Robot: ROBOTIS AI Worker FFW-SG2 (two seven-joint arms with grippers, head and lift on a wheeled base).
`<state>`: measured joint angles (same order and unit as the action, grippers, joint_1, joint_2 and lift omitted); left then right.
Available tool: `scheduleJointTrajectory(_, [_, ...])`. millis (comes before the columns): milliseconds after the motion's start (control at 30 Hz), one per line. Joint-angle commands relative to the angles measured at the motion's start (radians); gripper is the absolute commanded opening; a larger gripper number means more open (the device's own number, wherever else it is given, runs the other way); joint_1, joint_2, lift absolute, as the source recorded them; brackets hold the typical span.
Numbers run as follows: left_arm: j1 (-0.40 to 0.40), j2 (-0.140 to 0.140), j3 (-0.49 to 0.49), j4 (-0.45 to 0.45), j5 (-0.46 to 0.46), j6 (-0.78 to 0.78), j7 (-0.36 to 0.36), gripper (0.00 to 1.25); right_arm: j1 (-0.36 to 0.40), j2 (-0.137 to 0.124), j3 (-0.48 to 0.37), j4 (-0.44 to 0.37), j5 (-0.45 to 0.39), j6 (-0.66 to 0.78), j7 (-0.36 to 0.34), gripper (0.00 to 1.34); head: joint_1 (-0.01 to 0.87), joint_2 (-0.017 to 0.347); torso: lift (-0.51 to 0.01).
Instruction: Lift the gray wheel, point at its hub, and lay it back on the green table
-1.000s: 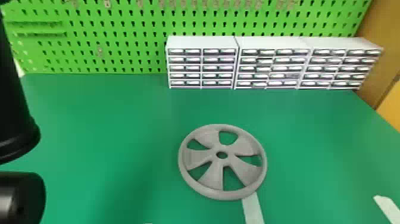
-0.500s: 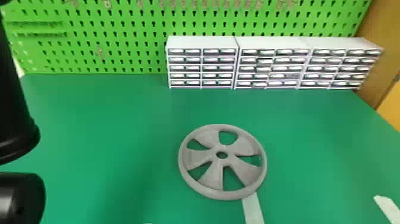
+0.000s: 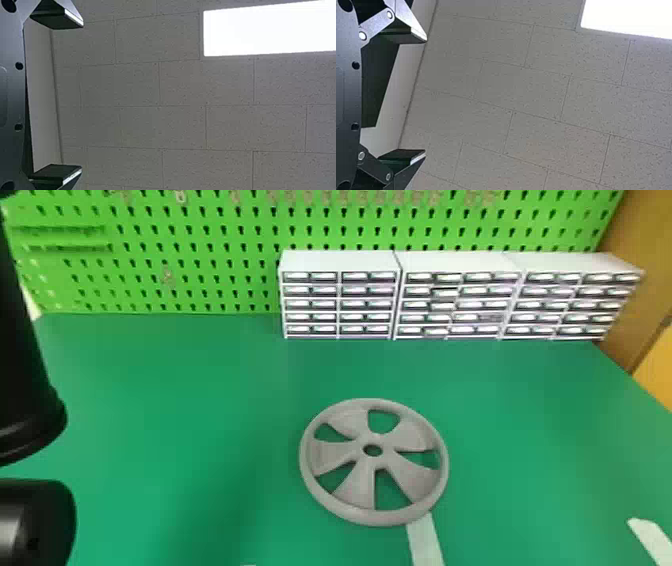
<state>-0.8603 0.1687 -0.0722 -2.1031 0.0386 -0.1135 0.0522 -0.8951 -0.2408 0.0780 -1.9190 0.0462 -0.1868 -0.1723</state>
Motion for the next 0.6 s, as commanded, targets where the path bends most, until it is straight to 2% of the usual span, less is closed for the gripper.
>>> scheduleJointTrajectory(0, [0.003,0.000,-0.003,0.000,-0.008,0.000,0.003,1.23,0.005,0.000,0.000,0.005,0.004,0.001,-0.004,1.06,0.692,0.048,-0.093])
scheduleJointTrajectory(367, [0.014,0.000,0.000,0.003,-0.006,0.003,0.014,1.23,0.013,0.003,0.006,0.011,0.004,0.013,-0.009,1.06,0.692,0.048,-0.093])
scheduleJointTrajectory(567, [0.027,0.000,-0.011,0.035,-0.006,0.011,0.023,1.23,0.031,0.005,0.011,0.026,0.004,0.023,-0.010,1.07,0.692,0.048,-0.093])
